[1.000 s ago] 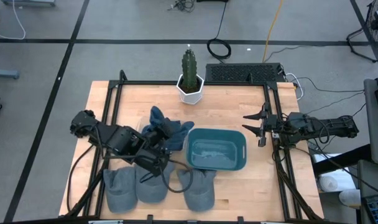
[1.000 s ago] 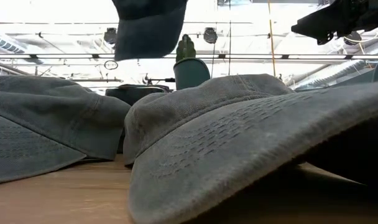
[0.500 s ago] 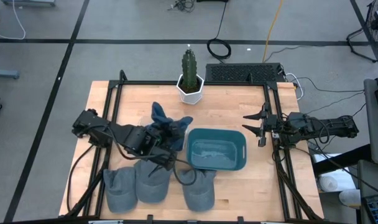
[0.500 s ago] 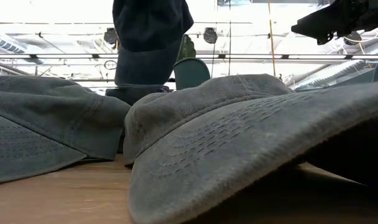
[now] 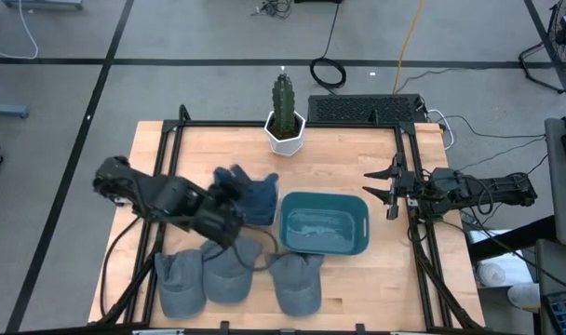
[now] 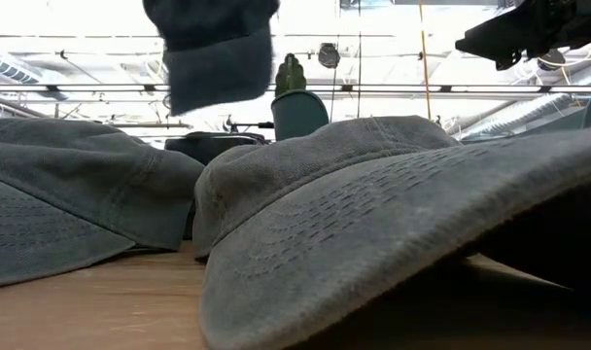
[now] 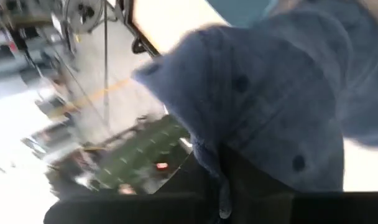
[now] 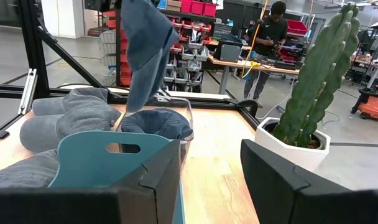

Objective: Pick & Place hat
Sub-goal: Put the blue cap into the transparent bin

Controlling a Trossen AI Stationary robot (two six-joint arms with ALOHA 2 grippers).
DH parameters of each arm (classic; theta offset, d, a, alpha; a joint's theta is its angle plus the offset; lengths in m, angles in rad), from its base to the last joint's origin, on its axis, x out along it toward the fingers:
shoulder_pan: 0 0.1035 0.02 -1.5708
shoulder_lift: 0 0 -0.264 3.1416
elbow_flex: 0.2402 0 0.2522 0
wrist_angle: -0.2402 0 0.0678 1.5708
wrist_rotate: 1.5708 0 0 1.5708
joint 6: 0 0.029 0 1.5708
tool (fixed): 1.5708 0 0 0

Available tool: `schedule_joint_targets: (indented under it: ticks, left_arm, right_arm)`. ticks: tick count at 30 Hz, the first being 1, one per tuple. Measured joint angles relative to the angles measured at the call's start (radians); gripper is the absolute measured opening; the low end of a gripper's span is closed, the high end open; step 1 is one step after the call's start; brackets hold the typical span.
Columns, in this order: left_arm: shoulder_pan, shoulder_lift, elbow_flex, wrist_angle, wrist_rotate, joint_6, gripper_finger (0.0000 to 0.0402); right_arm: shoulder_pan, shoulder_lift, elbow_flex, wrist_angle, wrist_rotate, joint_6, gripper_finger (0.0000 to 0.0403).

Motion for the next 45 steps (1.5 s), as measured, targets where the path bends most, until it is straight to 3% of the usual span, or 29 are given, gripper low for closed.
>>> schedule_joint_targets:
  ticks: [4, 8, 14, 19, 21, 23, 25, 27, 35, 45]
  left_arm:
    - [0.038, -0.107, -0.002, 0.005, 0.005, -0.207, 0.0017]
    - [0.098, -0.223, -0.001, 0.002, 0.11, -0.374, 0.0018]
    - [0.218, -0.353, -0.021, 0.003, 0.313, -0.378, 0.0018]
    - [0.375, -0.416, -0.126, 0.004, 0.362, -0.475, 0.0018]
    - [0.438, -0.431, -0.19, 0.004, 0.397, -0.424, 0.0019]
    - [0.462, -0.432, -0.246, 0.0, 0.457, -0.24, 0.0022]
    - [0.463, -0.419, -0.282, 0.0, 0.569, -0.024, 0.0021]
    - [0.47, -0.388, -0.287, 0.003, 0.702, 0.08, 0.0019]
    - [0.44, -0.324, -0.288, 0.003, 0.918, 0.201, 0.0023]
    - [0.478, -0.314, -0.418, 0.005, 1.013, 0.253, 0.0026]
  right_arm:
    - [0.0, 0.0, 0.0, 0.0, 0.0, 0.0, 0.0155]
    - [0.0, 0.0, 0.0, 0.0, 0.0, 0.0, 0.0155]
    - [0.0, 0.0, 0.0, 0.0, 0.0, 0.0, 0.0155]
    - [0.0, 0.0, 0.0, 0.0, 0.0, 0.0, 0.0155]
    - [0.0, 0.0, 0.0, 0.0, 0.0, 0.0, 0.0155]
    - [0.0, 0.0, 0.0, 0.0, 0.0, 0.0, 0.0155]
    - [0.0, 0.0, 0.0, 0.0, 0.0, 0.0, 0.0155]
    - [0.0, 0.0, 0.0, 0.0, 0.0, 0.0, 0.0155]
    - [0.0, 0.0, 0.0, 0.0, 0.0, 0.0, 0.0155]
    - [0.0, 0.0, 0.0, 0.0, 0.0, 0.0, 0.0155]
